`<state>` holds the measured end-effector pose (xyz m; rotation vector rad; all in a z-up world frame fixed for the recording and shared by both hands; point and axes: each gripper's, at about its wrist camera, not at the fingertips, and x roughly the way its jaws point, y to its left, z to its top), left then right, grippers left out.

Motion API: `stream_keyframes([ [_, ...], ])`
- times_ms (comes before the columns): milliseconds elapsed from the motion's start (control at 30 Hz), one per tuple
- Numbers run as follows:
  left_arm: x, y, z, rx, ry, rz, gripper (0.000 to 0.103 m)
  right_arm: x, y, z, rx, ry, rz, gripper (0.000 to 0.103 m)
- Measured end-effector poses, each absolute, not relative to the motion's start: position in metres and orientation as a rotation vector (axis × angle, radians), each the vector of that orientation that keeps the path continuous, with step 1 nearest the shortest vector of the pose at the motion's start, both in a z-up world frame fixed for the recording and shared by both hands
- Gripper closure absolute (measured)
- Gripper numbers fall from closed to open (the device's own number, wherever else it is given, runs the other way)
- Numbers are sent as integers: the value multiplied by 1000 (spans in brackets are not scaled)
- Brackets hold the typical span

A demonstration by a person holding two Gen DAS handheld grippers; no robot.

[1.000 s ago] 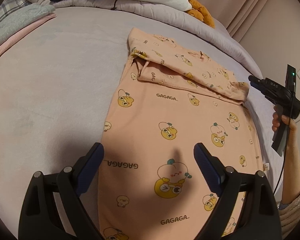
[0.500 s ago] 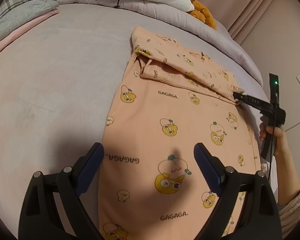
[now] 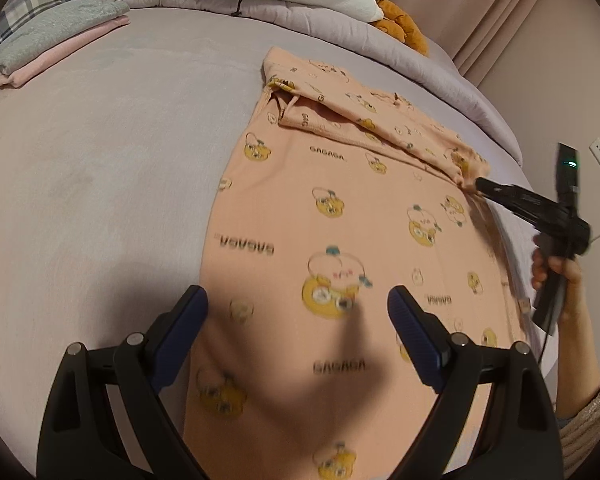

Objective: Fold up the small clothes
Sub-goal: 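Pinch the folded sleeve edge with the right gripper and straighten it along the body, then release the sleeve and move both grippers to the shirt hem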

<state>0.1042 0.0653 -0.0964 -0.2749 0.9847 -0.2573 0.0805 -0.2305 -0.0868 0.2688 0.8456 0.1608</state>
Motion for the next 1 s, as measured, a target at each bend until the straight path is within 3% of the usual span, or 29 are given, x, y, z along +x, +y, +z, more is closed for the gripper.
stream_keyframes([
  [300,74,74,-96,-287,980,-235,11,-12,-243,-94,413,856,221,55],
  [1000,45,92,-97,-346,976,-207,11,-76,-235,-112,514,950,320,54],
])
